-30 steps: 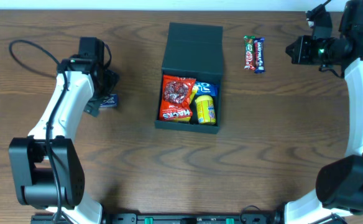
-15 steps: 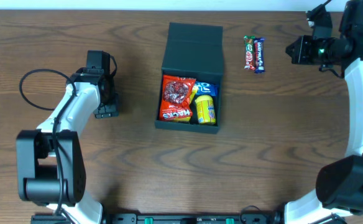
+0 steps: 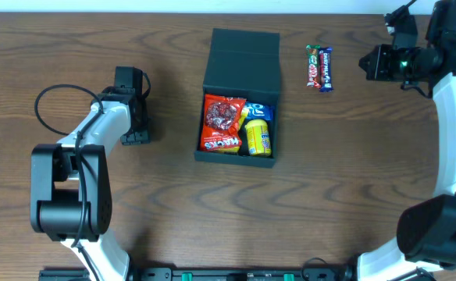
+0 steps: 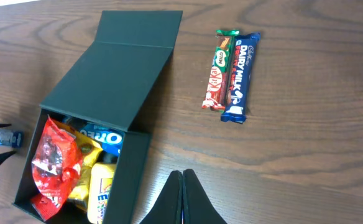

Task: Pack container
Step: 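Reach the left gripper to the blue Eclipse tin and grasp it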

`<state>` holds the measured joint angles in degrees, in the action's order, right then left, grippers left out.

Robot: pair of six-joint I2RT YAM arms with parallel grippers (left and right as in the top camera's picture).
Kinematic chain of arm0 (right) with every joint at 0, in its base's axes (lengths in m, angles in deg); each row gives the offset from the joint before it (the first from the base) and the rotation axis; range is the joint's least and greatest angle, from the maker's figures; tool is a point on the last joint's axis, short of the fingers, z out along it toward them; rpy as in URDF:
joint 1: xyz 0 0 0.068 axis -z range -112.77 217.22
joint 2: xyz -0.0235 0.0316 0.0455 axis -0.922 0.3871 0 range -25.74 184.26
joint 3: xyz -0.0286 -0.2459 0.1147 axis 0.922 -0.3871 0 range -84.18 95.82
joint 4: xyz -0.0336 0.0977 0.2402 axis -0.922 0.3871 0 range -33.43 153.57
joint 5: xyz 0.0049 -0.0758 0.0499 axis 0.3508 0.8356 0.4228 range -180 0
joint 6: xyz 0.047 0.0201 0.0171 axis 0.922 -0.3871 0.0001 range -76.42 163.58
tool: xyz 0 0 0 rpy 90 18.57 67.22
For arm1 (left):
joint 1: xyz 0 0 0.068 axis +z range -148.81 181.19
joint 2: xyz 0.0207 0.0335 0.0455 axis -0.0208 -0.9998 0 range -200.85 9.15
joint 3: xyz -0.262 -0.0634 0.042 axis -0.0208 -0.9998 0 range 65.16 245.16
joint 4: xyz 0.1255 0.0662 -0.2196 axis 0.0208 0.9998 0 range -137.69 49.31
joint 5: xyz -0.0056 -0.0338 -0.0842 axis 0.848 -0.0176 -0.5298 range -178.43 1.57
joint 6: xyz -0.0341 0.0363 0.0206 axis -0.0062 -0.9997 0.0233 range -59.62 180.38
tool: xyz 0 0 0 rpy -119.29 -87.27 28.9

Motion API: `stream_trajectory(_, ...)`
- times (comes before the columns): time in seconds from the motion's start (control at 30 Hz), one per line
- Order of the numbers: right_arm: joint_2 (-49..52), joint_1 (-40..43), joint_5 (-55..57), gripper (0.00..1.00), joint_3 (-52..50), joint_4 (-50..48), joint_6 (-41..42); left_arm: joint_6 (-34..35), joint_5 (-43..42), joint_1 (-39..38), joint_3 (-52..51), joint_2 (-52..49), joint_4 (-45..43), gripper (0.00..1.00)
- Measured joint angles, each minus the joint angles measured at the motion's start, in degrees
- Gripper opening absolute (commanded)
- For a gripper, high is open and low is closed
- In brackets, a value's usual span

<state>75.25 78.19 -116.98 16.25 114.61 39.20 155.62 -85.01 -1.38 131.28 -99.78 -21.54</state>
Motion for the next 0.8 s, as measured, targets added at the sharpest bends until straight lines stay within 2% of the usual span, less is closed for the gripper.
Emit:
stream_trajectory(0.27,0.0,0.0,0.0,0.02,0.0,0.0,0.0,-1.2,-0.3,0.0,0.0,-0.5,-0.5,0.43)
stream_trajectory(0.43,0.0,0.0,0.0,0.02,0.0,0.0,0.0,-4.3,-1.1,0.2,0.0,-0.6,-1.8,0.27)
stream_trajectory(0.57,0.0,0.0,0.1,0.01,0.0,0.0,0.0,-8.8,-2.2,0.6,0.1,-0.6,-2.1,0.07)
stream_trajectory(0.63,0.0,0.0,0.6,0.02,0.0,0.0,0.0,-12.3,-2.8,0.7,0.3,-0.7,-2.1,0.06)
stream_trajectory(0.8,0.0,0.0,1.5,0.02,0.0,-0.1,0.0,-25.9,-5.2,0.9,3.4,-1.9,-1.5,0.06)
